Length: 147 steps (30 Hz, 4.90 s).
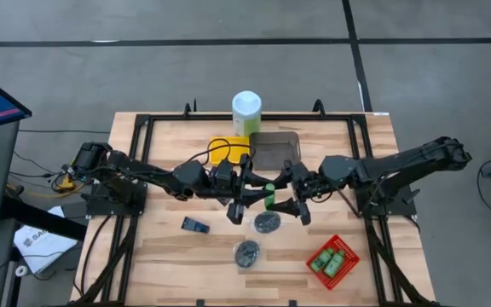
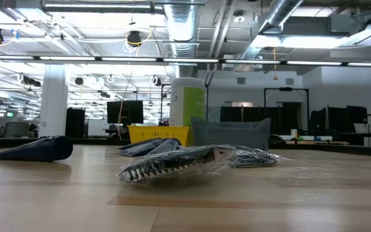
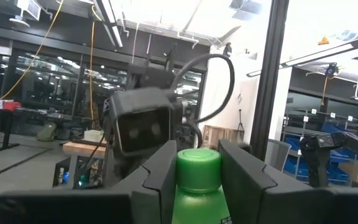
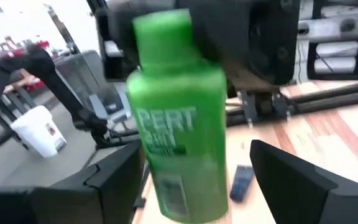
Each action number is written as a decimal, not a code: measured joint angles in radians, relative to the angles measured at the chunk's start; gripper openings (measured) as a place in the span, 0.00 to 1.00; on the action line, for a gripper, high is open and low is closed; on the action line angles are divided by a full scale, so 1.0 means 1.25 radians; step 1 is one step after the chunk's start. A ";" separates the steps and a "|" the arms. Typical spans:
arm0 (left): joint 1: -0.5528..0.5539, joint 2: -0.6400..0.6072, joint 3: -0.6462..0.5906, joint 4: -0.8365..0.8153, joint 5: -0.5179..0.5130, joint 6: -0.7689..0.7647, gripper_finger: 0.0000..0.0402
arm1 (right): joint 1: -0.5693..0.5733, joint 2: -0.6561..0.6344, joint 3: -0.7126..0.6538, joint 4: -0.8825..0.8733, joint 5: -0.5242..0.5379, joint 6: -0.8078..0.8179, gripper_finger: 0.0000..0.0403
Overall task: Pick & Place Travel size toiletries
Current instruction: Put the green shampoo bottle into the red basket, then put the dark blue shaving cream into the yellow basket
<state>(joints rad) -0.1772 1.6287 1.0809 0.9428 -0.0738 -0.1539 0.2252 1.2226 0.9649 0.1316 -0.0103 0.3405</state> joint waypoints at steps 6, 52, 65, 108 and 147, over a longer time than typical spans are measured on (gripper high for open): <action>0.000 0.004 0.000 0.001 0.000 0.000 0.25 | -0.008 0.030 0.001 0.033 -0.015 0.000 0.70; -0.020 -0.265 -0.001 -0.455 0.016 -0.015 0.62 | 0.074 -0.155 0.002 -0.474 -0.119 0.098 0.37; -0.020 -0.402 -0.076 -0.514 0.010 -0.013 0.55 | 0.355 0.007 0.002 -0.820 -0.117 0.219 0.38; 0.011 -0.583 -0.117 -0.687 -0.044 -0.099 0.52 | 0.447 0.184 -0.003 -0.791 -0.119 0.284 0.56; 0.012 -0.736 -0.540 -1.037 -0.131 -0.301 0.03 | -0.064 -0.670 -0.107 -0.254 0.248 -0.322 0.00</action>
<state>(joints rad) -0.1623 0.7090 0.4063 -0.3531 -0.2370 -0.5298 0.1456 0.3852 0.8307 -0.1858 0.2998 -0.0626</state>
